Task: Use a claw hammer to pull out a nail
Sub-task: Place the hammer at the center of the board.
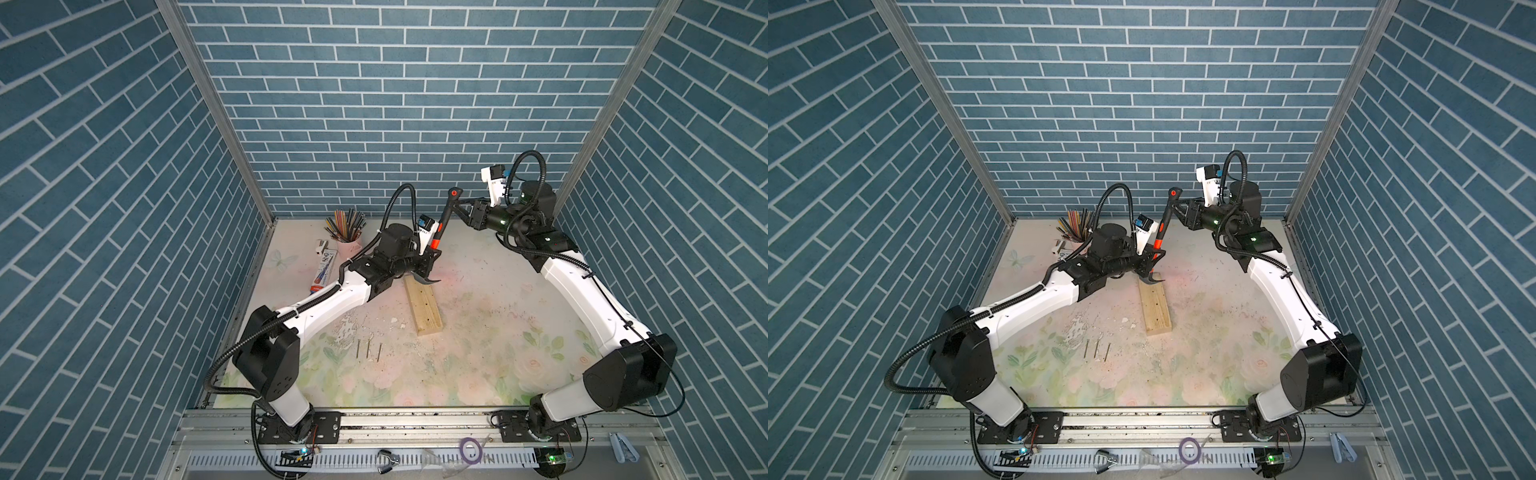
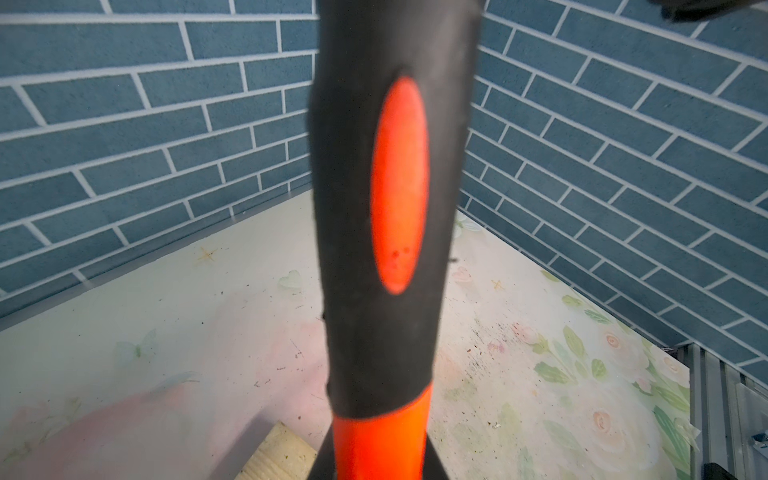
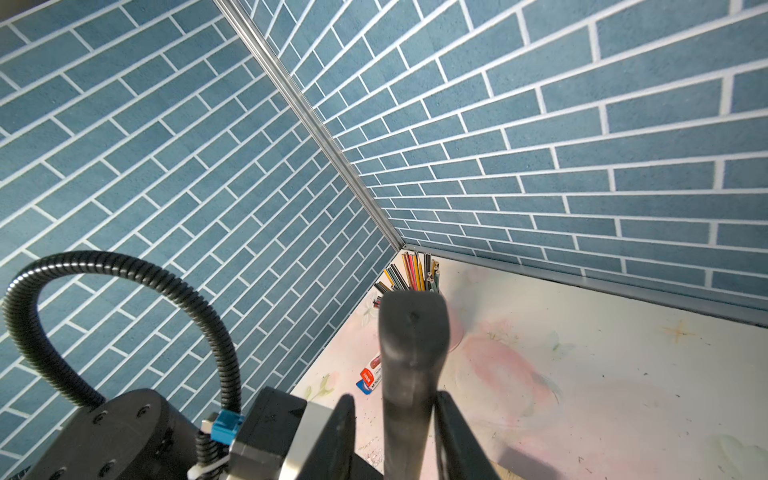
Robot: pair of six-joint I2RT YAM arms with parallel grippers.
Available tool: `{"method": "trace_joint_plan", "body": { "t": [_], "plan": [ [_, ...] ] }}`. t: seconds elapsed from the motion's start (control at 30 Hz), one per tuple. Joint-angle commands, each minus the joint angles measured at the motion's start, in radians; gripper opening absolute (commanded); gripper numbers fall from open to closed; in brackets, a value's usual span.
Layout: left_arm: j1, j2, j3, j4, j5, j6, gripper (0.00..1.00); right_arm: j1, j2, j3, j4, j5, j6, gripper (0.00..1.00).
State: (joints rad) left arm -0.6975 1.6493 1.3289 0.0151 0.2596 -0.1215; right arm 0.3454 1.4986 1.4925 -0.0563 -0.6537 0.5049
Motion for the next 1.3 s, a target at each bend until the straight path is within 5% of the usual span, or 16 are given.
{"method": "trace_joint_plan", "body": {
  "t": [0.0, 0.23, 0.37, 0.77, 1.27],
  "plan": [
    [0.008, -0.013, 0.029, 0.048, -0.012, -0.013, 0.0, -0.006, -0.048, -0.022, 0.059, -0.001, 0.014, 0.43],
    [0.025, -0.014, 0.028, 0.025, -0.04, -0.037, 0.0, -0.007, -0.11, -0.066, 0.084, 0.058, -0.027, 0.77],
    [0.046, -0.032, 0.003, 0.0, -0.054, -0.058, 0.0, -0.006, -0.16, -0.103, 0.081, 0.135, -0.067, 0.89],
    [0.147, -0.083, -0.076, -0.15, -0.111, -0.099, 0.0, -0.006, -0.315, -0.231, 0.094, 0.41, -0.18, 0.93],
    [0.185, -0.03, -0.167, -0.254, -0.149, -0.159, 0.0, -0.006, -0.394, -0.286, 0.036, 0.595, -0.261, 0.93]
  ]
}}
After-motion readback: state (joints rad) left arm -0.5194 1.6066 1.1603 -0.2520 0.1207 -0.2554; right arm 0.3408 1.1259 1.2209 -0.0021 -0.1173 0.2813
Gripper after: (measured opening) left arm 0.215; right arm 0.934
